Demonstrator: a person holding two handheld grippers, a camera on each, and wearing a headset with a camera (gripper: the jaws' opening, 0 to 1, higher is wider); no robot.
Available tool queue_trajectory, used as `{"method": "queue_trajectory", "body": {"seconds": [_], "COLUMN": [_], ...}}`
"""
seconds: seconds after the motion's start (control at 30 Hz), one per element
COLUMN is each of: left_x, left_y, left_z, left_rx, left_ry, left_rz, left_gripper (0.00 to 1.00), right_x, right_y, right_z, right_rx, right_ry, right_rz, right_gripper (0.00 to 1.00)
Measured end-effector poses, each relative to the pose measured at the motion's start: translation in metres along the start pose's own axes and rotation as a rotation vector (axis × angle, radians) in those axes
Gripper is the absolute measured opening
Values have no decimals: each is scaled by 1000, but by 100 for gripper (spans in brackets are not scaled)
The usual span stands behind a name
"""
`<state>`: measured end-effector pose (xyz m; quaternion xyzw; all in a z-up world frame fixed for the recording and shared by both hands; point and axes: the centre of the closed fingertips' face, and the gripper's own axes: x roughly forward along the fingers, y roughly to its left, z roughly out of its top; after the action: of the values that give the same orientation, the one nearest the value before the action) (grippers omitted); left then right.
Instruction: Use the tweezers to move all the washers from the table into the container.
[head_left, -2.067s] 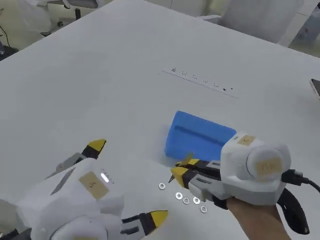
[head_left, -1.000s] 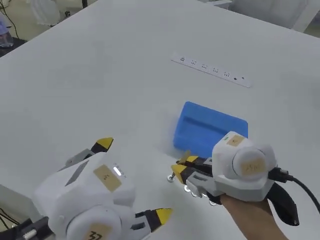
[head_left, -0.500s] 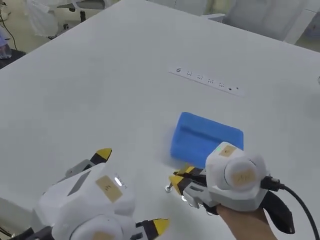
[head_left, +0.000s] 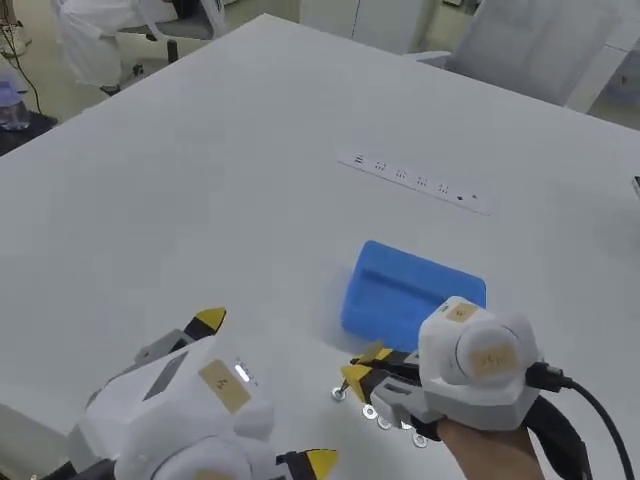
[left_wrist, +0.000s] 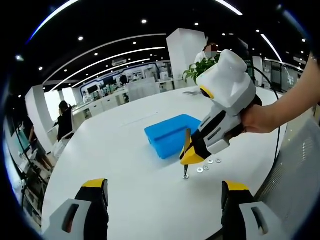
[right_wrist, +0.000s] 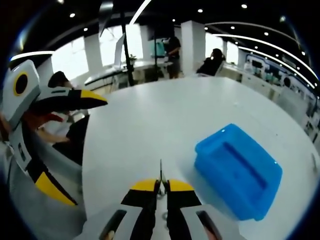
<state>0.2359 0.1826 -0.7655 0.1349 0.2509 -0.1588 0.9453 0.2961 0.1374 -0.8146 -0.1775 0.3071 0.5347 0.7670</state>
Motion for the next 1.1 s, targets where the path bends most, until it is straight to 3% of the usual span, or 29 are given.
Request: {"method": "queue_trajectory", "body": {"seconds": [0.17, 0.6, 1.1], "left_x": [-2, 0, 1], "left_y": [2, -5, -4], "left_z": [5, 4, 1], "left_rx": [-10, -8, -7], "left_ry": [-30, -21, -8], "left_rz": [8, -27, -23], "left_gripper": [98, 99, 97], "right_x": [-9, -44, -42], "right_y": [-2, -20, -58], "right_z": [9, 58, 88], "right_rx": [-3, -21, -68], "right_ry": [-10, -99, -137], "right_rz": [-7, -90, -151], "right_gripper": [3, 3, 2]}}
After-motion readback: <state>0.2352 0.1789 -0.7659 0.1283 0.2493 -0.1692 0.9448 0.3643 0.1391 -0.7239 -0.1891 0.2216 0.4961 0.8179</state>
